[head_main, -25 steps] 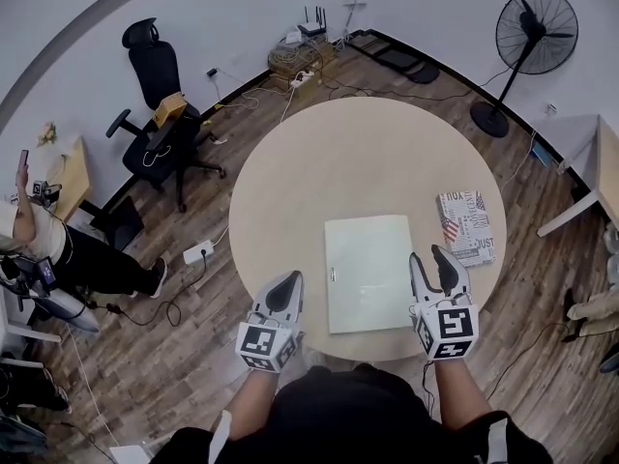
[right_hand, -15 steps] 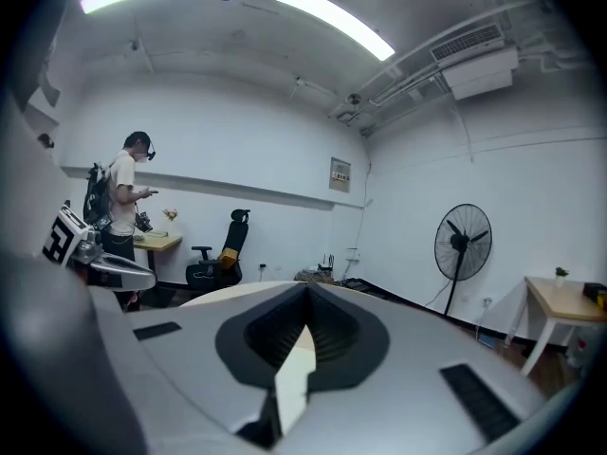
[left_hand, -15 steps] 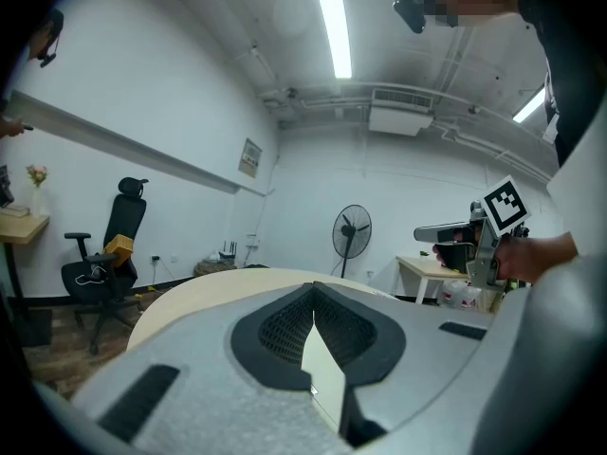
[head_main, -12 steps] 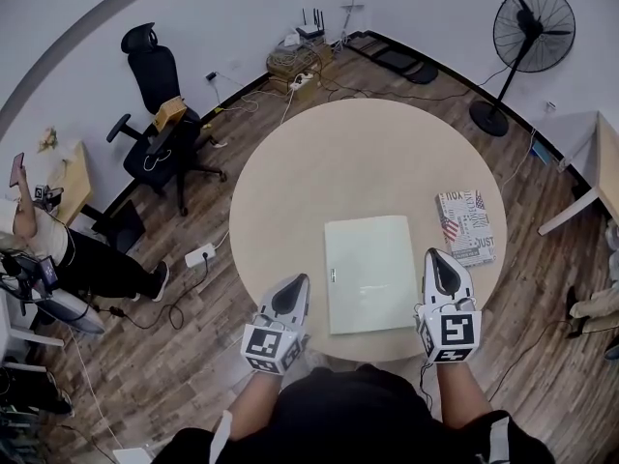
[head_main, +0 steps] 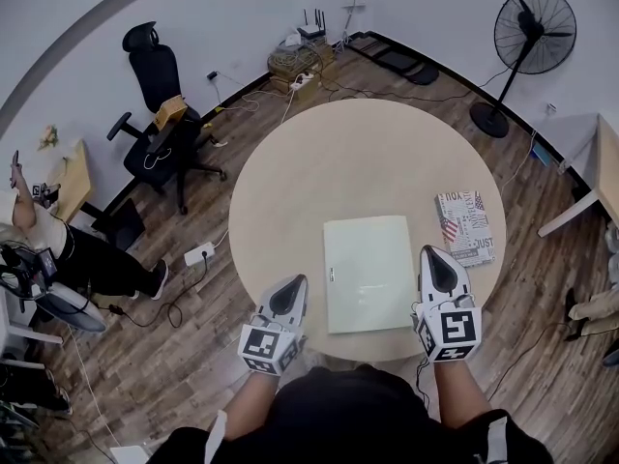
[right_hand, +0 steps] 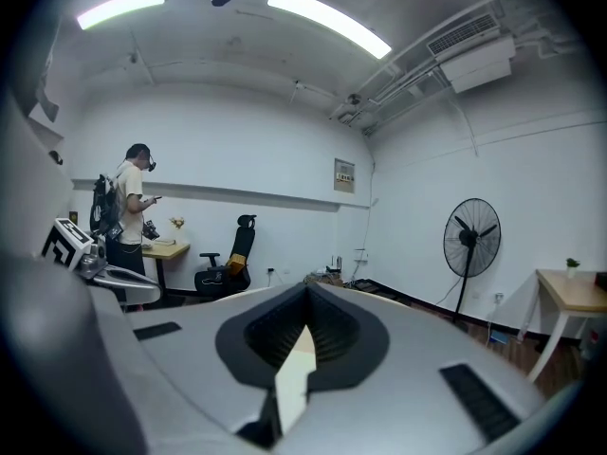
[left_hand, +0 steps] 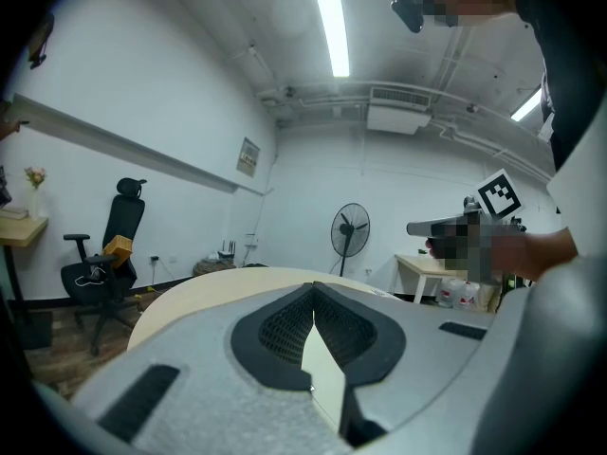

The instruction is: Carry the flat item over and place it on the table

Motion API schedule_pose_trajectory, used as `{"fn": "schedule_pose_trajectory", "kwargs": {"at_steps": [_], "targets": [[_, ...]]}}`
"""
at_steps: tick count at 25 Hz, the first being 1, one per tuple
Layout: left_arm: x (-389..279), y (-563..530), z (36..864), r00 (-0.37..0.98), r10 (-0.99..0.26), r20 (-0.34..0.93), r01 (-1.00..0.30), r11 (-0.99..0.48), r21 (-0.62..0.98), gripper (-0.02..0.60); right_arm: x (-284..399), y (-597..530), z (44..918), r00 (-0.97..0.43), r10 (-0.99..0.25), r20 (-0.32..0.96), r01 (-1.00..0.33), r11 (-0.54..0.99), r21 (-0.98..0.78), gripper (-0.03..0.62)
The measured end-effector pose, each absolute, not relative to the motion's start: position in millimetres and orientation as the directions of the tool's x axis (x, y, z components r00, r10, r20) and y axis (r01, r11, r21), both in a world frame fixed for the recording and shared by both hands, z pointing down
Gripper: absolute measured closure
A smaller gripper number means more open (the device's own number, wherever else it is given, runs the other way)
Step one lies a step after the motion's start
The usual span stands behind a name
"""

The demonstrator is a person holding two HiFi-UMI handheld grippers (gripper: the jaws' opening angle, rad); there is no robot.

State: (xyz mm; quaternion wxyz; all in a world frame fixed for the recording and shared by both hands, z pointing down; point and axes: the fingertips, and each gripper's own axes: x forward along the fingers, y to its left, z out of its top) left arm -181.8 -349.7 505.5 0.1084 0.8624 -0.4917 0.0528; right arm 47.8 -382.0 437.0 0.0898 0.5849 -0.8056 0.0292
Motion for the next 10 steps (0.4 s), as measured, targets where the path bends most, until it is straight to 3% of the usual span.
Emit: {"fn": "schedule_pose_trajectory", "kwargs": {"at_steps": [10], "targets": [[-176.8,-349.3,502.8,0.519,-0.834,0.188,-0.855,-0.501,0.136,0.574,61.1,-381.9,447.6,-0.271,-0.940,0.209,-0.954,0.290,0.070,0.595]]}}
